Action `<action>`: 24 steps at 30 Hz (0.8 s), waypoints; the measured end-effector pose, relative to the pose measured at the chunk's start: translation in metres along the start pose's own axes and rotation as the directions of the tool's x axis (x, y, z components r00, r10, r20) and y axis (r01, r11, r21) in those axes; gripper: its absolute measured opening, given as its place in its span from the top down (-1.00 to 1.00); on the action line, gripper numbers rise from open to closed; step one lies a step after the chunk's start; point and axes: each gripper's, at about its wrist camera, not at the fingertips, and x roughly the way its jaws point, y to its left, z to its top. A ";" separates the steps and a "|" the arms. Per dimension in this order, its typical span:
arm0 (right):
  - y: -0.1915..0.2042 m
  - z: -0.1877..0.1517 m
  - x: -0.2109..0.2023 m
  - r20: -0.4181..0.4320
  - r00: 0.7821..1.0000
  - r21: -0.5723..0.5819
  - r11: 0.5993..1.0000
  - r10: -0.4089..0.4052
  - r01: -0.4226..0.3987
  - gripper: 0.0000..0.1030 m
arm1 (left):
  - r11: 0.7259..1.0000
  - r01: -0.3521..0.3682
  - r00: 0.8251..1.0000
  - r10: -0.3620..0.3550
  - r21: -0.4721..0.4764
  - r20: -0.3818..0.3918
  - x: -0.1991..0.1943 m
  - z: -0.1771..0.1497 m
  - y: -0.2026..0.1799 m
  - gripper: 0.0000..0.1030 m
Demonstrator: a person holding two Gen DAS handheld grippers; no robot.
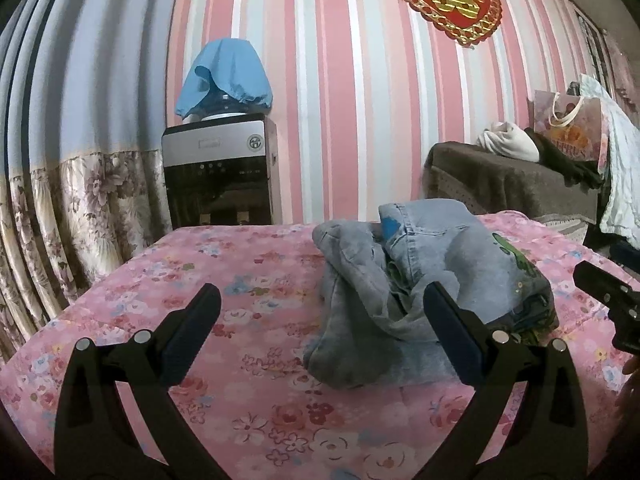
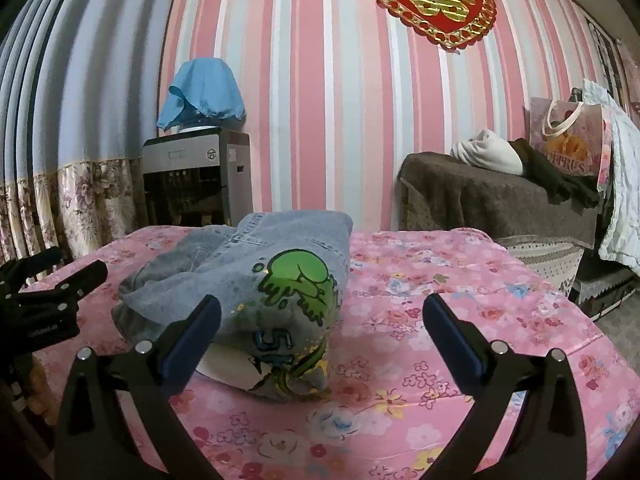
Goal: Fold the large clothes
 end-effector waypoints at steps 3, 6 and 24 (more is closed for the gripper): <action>-0.001 0.000 -0.001 0.005 1.000 -0.001 1.000 -0.009 0.009 -0.96 | 1.000 -0.001 1.000 0.001 0.007 0.008 -0.002 0.000 -0.002 -0.94; -0.001 0.000 -0.001 0.007 1.000 0.000 1.000 -0.011 0.011 -0.96 | 1.000 -0.001 1.000 0.001 0.009 0.008 -0.002 0.000 -0.002 -0.94; -0.005 0.001 -0.004 0.026 0.999 0.007 0.999 -0.046 0.045 -0.96 | 1.000 -0.003 1.000 0.003 0.009 0.018 -0.004 -0.001 -0.003 -0.94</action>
